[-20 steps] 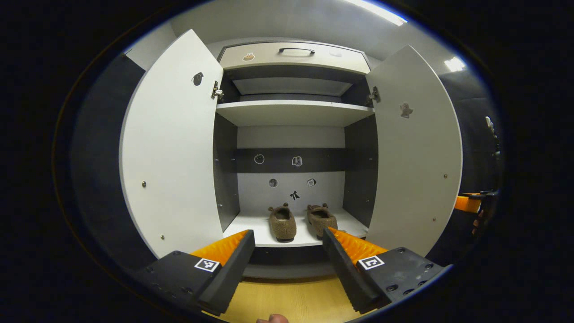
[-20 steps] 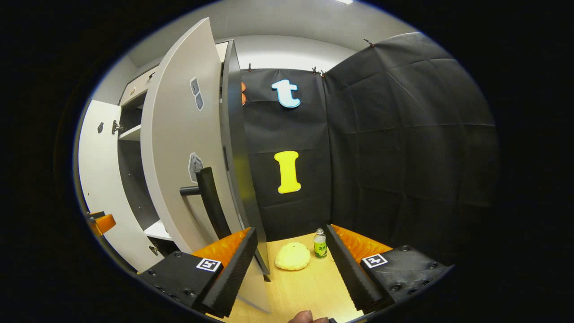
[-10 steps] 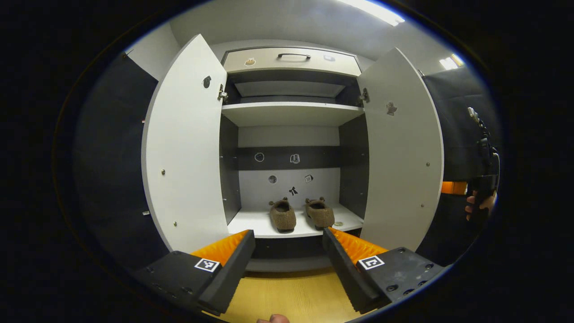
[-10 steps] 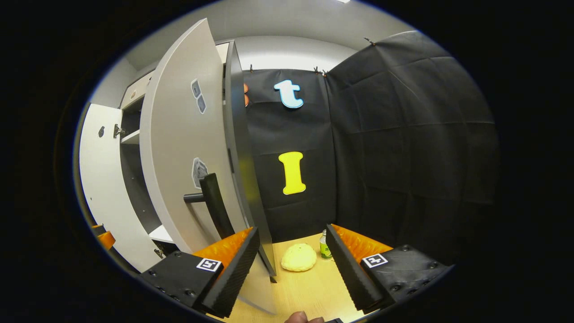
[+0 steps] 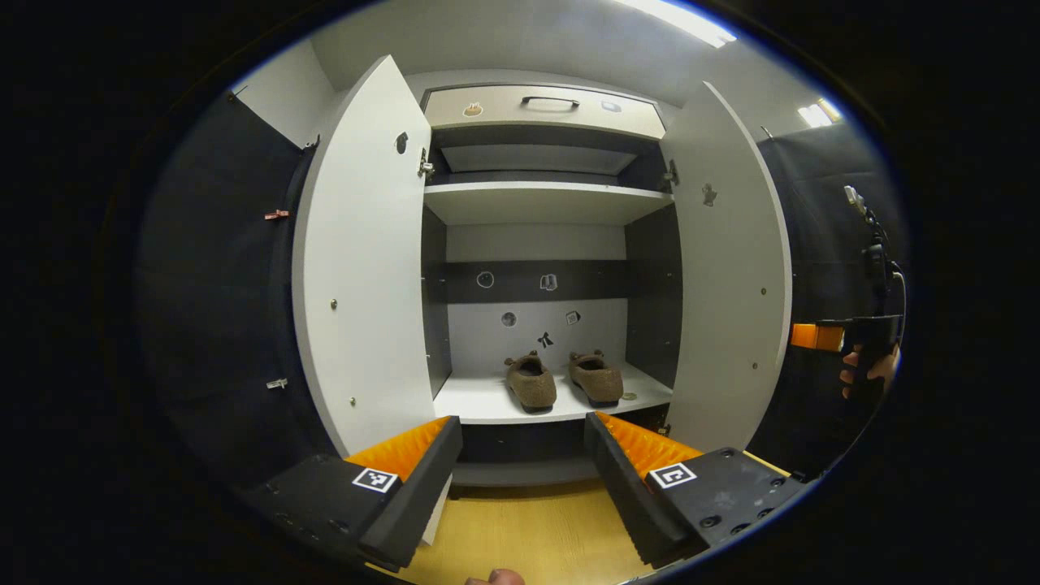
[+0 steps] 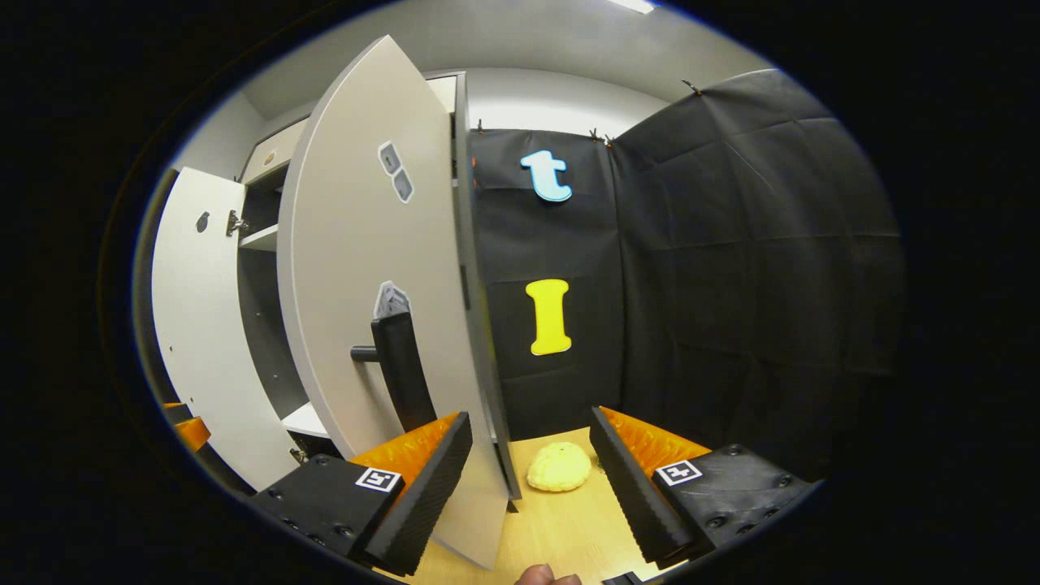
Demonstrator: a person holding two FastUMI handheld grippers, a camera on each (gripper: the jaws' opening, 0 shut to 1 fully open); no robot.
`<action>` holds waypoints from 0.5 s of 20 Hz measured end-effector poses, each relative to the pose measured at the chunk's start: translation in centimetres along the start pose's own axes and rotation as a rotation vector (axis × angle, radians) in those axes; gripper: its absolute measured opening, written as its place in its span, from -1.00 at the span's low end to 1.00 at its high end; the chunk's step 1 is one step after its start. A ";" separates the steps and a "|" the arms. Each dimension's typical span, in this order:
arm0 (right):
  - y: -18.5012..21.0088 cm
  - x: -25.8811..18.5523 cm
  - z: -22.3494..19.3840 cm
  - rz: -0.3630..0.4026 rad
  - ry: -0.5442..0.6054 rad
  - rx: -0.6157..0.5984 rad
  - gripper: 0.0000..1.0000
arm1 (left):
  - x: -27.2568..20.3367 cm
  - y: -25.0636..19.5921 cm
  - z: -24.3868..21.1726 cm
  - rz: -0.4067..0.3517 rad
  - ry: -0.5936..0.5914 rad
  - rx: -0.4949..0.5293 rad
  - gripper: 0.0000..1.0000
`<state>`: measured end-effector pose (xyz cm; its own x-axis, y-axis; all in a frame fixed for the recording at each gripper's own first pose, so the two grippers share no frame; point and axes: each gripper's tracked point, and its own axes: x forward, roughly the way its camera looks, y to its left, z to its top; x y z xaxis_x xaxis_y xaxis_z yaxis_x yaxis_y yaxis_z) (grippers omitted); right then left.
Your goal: Grab one shoe with the right hand and put it into the shoe cabinet, grab the other shoe with the left hand and put it into the shoe cabinet; then close the right door with the right hand and the left door with the left hand.
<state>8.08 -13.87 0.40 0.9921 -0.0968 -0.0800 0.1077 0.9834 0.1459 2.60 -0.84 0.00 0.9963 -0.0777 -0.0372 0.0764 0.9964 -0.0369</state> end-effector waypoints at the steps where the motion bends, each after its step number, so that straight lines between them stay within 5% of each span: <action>1: 1.0 0.0 -0.1 0.012 -0.002 -0.009 0.95 | -0.2 0.3 -0.1 0.004 0.001 -0.004 0.93; 10: 7.5 0.8 -0.9 0.084 0.026 0.002 0.96 | -1.0 2.6 -1.6 0.022 0.038 -0.009 0.93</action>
<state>9.61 -6.39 0.50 0.9956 -0.0102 -0.0929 0.0246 0.9876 0.1550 1.75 1.81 -1.66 0.9955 -0.0567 -0.0760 0.0535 0.9976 -0.0443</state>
